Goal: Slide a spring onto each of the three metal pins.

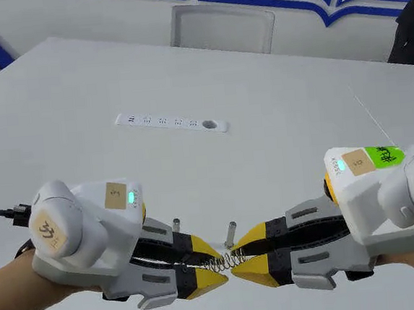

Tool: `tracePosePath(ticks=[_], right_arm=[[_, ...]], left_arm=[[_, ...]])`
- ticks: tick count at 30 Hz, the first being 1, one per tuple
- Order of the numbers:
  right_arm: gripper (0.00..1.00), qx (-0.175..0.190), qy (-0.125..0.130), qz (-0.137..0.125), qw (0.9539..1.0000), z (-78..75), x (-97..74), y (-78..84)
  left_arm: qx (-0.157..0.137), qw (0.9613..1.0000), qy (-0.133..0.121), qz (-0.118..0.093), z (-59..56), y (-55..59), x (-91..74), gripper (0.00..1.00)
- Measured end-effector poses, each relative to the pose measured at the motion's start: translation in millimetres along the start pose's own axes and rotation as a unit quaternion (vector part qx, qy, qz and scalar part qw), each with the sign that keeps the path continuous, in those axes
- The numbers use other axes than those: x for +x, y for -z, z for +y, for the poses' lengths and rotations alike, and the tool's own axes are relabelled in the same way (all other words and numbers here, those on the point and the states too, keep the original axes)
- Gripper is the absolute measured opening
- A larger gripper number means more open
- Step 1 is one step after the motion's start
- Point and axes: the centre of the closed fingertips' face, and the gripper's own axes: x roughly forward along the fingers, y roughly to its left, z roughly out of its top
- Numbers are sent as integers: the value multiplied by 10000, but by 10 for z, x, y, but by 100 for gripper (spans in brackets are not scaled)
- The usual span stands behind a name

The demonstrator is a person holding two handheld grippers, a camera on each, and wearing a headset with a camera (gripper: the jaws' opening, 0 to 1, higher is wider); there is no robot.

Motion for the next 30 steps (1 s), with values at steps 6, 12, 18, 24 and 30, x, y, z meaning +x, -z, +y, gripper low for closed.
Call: tracePosePath(ticks=[6, 12, 18, 24, 30], right_arm=[[11, 101, -42, -147, 9998, 29, 53, -111], [10, 139, -79, -182, 9997, 33, 116, -150], [11, 283, -43, -181, 9994, 16, 135, -152], [11, 300, 8, -240, 9993, -21, 158, -186], [13, 301, -35, -342, 9990, -12, 176, -239]], left_arm=[[32, 10000, 24, 66, -22, 25, 50, 10], [37, 10000, 19, 74, -26, 30, 72, 10], [-25, 10000, -22, 46, -6, 40, 50, 10], [-74, 10000, -54, 18, 23, 35, 37, 10], [-45, 9999, -3, 102, -7, 75, 53, 10]])
